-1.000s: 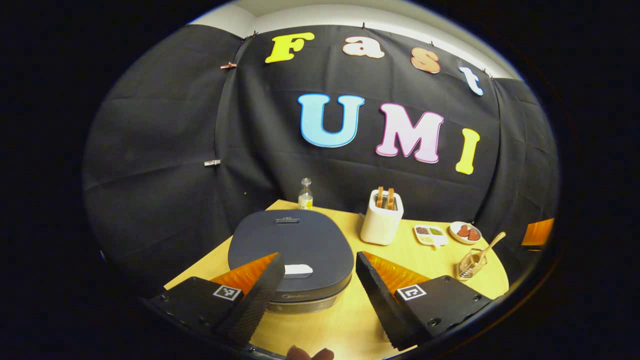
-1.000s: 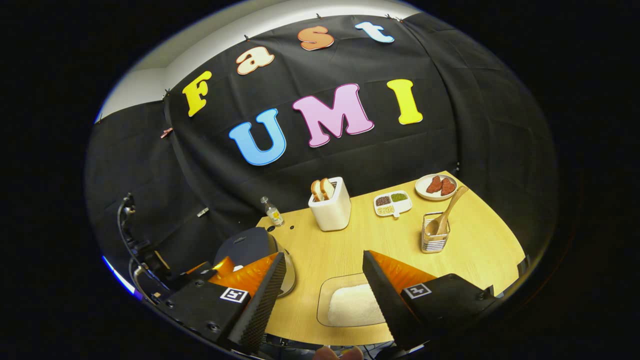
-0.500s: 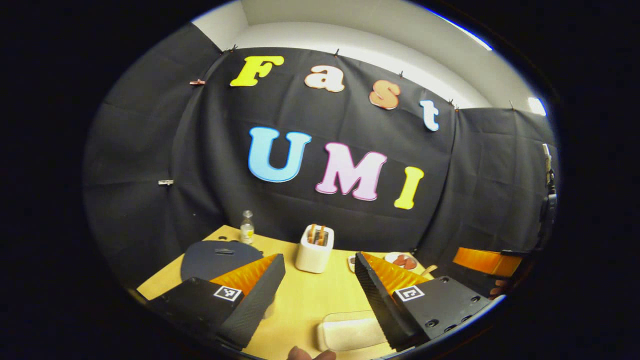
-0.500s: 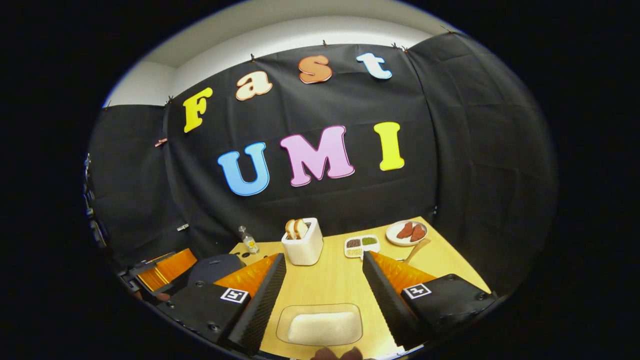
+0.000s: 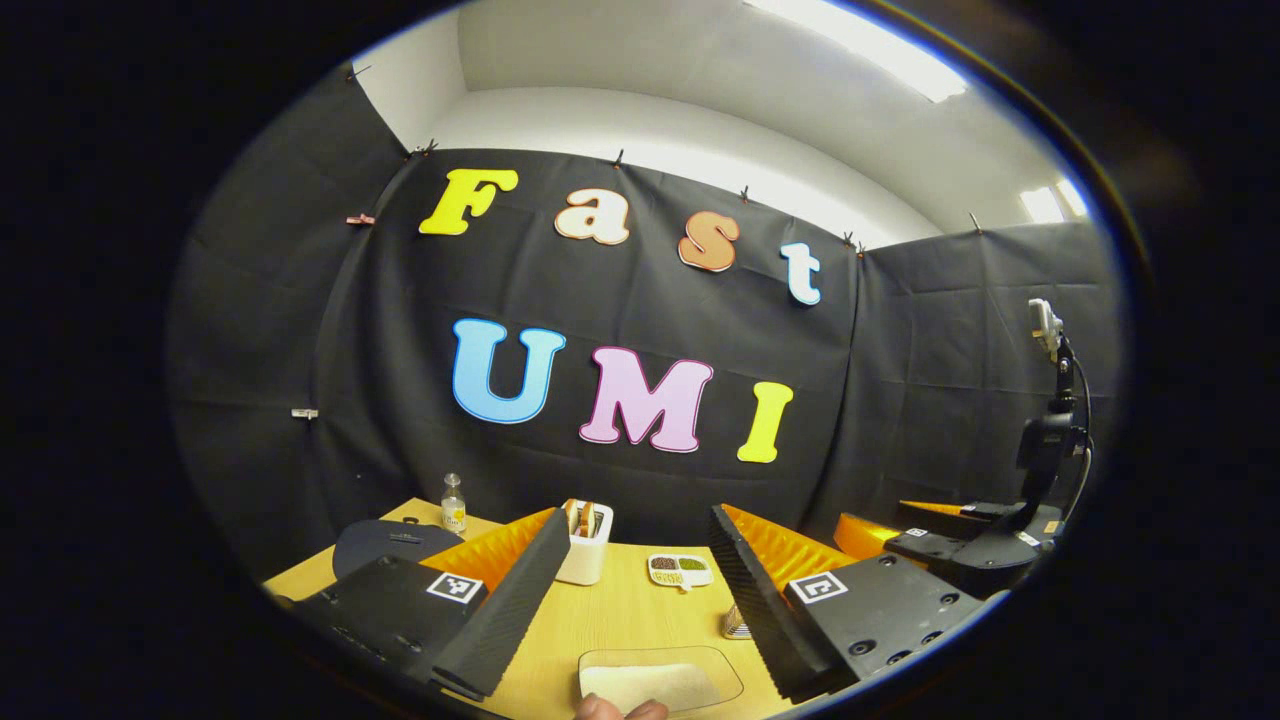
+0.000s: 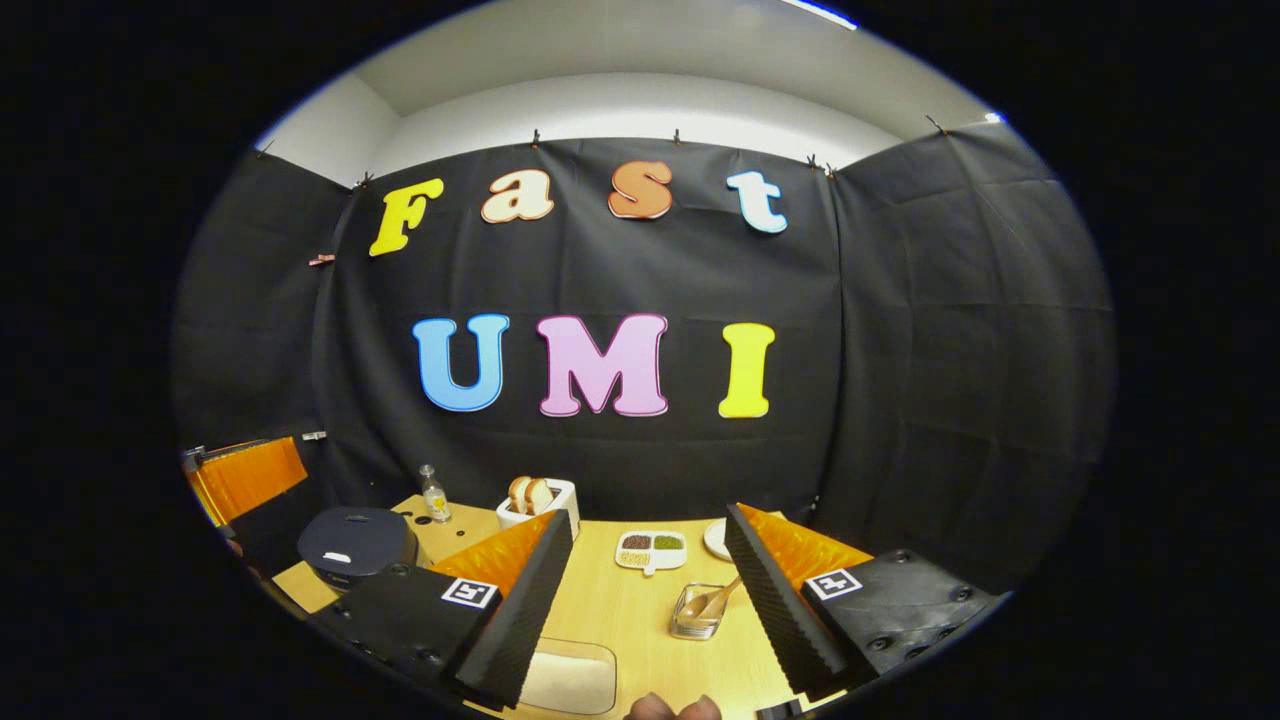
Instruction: Close the left gripper, press the button to open the rice cooker; take a wooden spoon from the chopstick holder with the right hand, scoop a spoonful of rice and pour it into the rice cooker, then put the wooden spoon back into the chopstick holder.
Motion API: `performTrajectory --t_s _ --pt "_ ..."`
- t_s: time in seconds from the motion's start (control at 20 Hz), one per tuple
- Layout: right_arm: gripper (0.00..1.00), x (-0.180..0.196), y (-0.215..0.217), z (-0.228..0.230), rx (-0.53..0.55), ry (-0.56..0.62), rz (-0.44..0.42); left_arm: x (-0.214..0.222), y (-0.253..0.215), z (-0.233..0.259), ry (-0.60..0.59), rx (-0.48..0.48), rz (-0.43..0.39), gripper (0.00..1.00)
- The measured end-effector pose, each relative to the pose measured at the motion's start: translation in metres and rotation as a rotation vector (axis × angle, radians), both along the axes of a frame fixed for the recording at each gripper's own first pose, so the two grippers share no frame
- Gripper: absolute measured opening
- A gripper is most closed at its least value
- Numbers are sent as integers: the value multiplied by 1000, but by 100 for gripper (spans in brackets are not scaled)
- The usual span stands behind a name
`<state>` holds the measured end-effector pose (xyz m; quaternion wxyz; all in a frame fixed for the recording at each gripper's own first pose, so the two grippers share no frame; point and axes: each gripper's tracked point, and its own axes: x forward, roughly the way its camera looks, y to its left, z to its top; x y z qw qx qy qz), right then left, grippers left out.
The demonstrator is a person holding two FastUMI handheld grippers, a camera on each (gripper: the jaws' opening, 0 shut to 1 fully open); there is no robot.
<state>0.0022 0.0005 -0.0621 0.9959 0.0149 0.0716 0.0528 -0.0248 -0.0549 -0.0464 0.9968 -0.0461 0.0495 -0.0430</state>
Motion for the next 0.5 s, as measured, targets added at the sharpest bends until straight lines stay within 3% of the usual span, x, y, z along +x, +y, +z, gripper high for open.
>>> performTrajectory --t_s 0.2,0.5 --pt "96 -1 13 2 23 -5 71 -3 2 4 -5 37 63 95" --pt "96 -6 20 7 37 -10 83 -10 9 7 4 61 77 95"
